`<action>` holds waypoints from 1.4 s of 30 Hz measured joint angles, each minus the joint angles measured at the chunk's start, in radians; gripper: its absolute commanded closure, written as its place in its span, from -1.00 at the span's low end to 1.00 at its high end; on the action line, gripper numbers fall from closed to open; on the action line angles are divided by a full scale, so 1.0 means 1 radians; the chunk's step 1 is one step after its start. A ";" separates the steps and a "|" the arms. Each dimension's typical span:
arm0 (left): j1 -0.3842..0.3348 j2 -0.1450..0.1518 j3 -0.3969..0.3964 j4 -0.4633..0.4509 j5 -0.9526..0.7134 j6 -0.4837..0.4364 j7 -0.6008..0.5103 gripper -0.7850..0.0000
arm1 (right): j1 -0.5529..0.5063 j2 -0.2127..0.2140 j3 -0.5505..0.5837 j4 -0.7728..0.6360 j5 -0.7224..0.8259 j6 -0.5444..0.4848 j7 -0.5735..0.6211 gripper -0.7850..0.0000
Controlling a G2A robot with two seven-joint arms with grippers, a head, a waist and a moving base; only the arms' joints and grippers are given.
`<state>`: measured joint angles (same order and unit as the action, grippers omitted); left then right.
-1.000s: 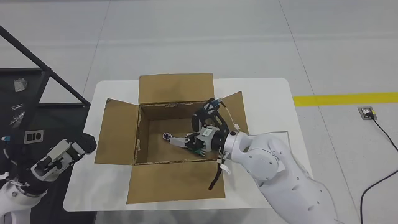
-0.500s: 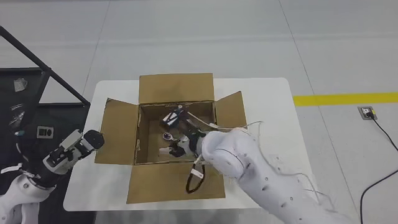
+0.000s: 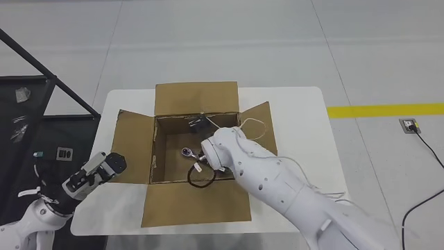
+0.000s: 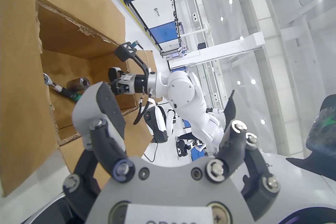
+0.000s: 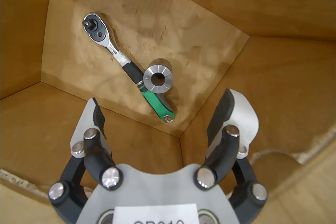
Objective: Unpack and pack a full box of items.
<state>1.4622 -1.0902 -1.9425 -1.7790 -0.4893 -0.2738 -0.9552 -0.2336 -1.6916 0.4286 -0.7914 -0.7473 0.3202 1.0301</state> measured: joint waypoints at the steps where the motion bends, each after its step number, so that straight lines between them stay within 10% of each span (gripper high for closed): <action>1: 0.001 0.000 0.003 -0.001 0.004 0.009 0.010 -1.00 | 0.003 -0.017 -0.002 0.045 0.020 -0.018 -0.018 -1.00; 12: -0.002 0.005 0.050 0.001 0.087 0.055 0.083 -1.00 | 0.032 -0.135 -0.015 0.302 0.076 -0.044 -0.144 -0.86; 24: 0.002 0.012 0.049 0.009 0.081 0.040 0.087 -1.00 | 0.049 -0.203 0.006 0.470 0.095 -0.062 -0.232 -0.04; 26: 0.002 0.013 0.049 0.009 0.079 0.038 0.087 -1.00 | 0.051 -0.212 0.008 0.490 0.095 -0.067 -0.236 0.16; 29: 0.001 0.015 0.050 0.011 0.081 0.035 0.087 -1.00 | 0.055 -0.222 0.013 0.514 0.095 -0.076 -0.244 1.00; 42: -0.009 0.023 0.060 0.011 0.075 0.040 0.072 -1.00 | 0.111 -0.237 0.026 0.502 0.050 -0.164 -0.234 1.00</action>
<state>1.4530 -1.0668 -1.8822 -1.7679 -0.4146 -0.2336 -0.8829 -0.1225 -1.9285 0.4542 -0.2898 -0.6972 0.1565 0.7960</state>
